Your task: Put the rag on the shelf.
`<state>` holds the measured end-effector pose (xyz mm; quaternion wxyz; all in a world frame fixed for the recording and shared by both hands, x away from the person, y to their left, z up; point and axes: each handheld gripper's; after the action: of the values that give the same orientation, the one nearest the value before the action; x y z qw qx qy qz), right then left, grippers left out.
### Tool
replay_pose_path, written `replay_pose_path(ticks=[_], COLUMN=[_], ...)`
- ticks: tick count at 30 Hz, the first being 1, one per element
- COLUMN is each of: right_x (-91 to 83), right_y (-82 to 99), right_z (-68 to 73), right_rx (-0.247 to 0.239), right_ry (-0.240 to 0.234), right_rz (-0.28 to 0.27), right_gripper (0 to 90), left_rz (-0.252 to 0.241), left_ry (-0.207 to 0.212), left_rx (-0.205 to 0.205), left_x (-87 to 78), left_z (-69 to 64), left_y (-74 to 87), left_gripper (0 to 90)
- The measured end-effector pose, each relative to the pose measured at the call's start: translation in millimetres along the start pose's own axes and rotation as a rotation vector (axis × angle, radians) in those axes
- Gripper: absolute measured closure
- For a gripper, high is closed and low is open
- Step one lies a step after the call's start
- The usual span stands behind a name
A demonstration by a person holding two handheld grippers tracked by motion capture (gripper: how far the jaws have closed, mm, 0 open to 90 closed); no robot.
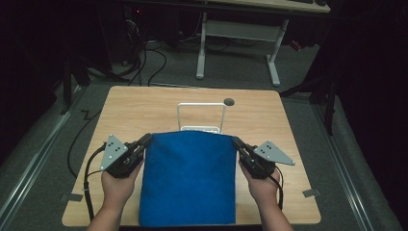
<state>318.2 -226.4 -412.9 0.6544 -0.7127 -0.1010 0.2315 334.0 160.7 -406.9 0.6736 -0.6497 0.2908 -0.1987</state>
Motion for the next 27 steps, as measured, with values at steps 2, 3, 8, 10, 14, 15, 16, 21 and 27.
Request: replay_pose_path(ticks=[2,3,8,10,14,15,16,21,27], right_x=[-2.6,-3.7,-7.4,-8.1,-8.9,-8.9,-9.7,-10.7,-10.3], right_y=[-7.7,-12.2,-36.1,-45.9,-63.1,-63.1,-70.3,-80.0,-87.2], right_z=[-1.6,-2.6,-5.4,-5.4,-4.8,-4.8,-3.8,-4.1,-10.3], right_rx=[0.003,-0.003,-0.008,-0.019,-0.04,-0.04,-0.045,-0.053,-0.045], right_ry=[0.005,0.007,0.022,0.027,0.03,0.03,0.032,0.036,0.043], right_rz=[-0.026,-0.041,-0.097,-0.119,-0.158,-0.158,-0.172,-0.191,-0.196], right_gripper=[88.4,88.4,88.4,88.4,88.4,88.4,88.4,88.4,88.5], left_rz=[-0.011,-0.018,-0.057,-0.077,-0.11,-0.11,-0.127,-0.142,-0.139], left_ry=[-0.003,-0.004,-0.01,-0.014,-0.017,-0.017,-0.015,-0.015,-0.019], left_rx=[0.011,0.014,0.028,0.033,0.041,0.041,0.044,0.058,0.063], left_x=[0.2,0.4,2.0,3.0,4.2,4.2,4.1,4.7,8.6], left_z=[0.5,0.7,2.5,2.9,4.0,4.0,4.5,6.3,11.7], left_y=[-5.4,-8.2,-24.3,-31.4,-46.4,-46.4,-53.8,-66.4,-74.1], left_gripper=[87.6,87.6,87.7,87.8,87.8,87.8,87.8,87.9,88.0])
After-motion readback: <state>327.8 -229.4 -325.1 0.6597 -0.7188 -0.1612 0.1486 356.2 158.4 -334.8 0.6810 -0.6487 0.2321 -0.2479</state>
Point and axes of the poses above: each handheld gripper's, and its own axes: x roughly forward along the jaws, y roughly out of its underside, z roughly to its left, and after that the axes turned 3 degrees about y, right-handed
